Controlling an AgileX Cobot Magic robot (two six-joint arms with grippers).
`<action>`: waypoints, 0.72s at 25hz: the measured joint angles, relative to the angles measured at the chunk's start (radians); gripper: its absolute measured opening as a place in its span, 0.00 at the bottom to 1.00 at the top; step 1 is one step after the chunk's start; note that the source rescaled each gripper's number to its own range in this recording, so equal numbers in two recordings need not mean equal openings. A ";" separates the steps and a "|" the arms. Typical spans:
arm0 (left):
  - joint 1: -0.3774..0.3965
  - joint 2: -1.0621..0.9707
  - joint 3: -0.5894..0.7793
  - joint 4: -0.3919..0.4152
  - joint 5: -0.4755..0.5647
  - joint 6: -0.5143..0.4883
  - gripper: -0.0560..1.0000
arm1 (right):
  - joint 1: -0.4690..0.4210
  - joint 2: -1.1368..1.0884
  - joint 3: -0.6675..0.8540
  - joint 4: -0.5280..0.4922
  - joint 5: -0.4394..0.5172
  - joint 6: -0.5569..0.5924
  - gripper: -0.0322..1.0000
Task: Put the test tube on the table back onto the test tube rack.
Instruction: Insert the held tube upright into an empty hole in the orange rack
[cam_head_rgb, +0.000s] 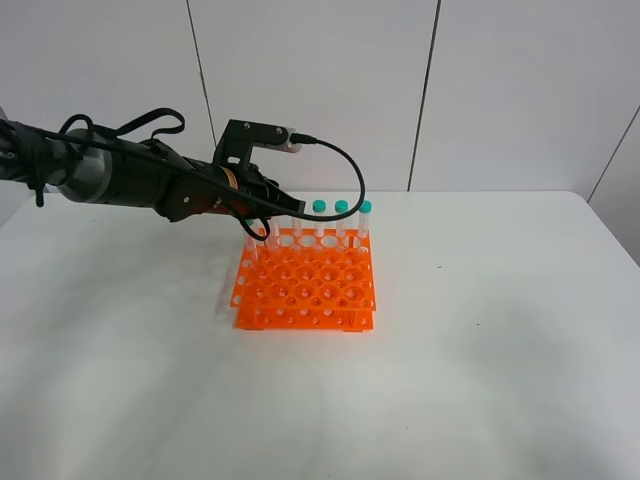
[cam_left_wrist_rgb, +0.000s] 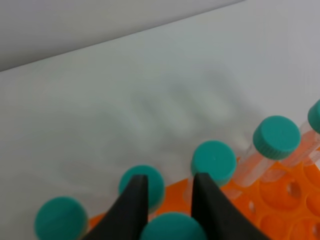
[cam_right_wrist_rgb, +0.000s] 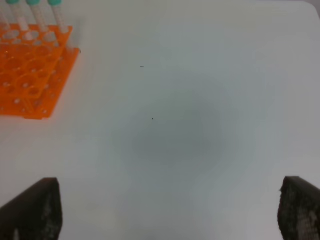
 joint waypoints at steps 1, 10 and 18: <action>0.001 0.001 0.000 0.001 0.000 0.000 0.06 | 0.000 0.000 0.000 0.000 0.000 0.000 1.00; 0.001 0.002 0.002 -0.007 -0.017 -0.007 0.06 | 0.000 0.000 0.000 0.000 0.000 0.000 1.00; 0.003 0.002 0.003 -0.010 -0.038 -0.008 0.06 | 0.000 0.000 0.000 0.000 0.000 0.000 1.00</action>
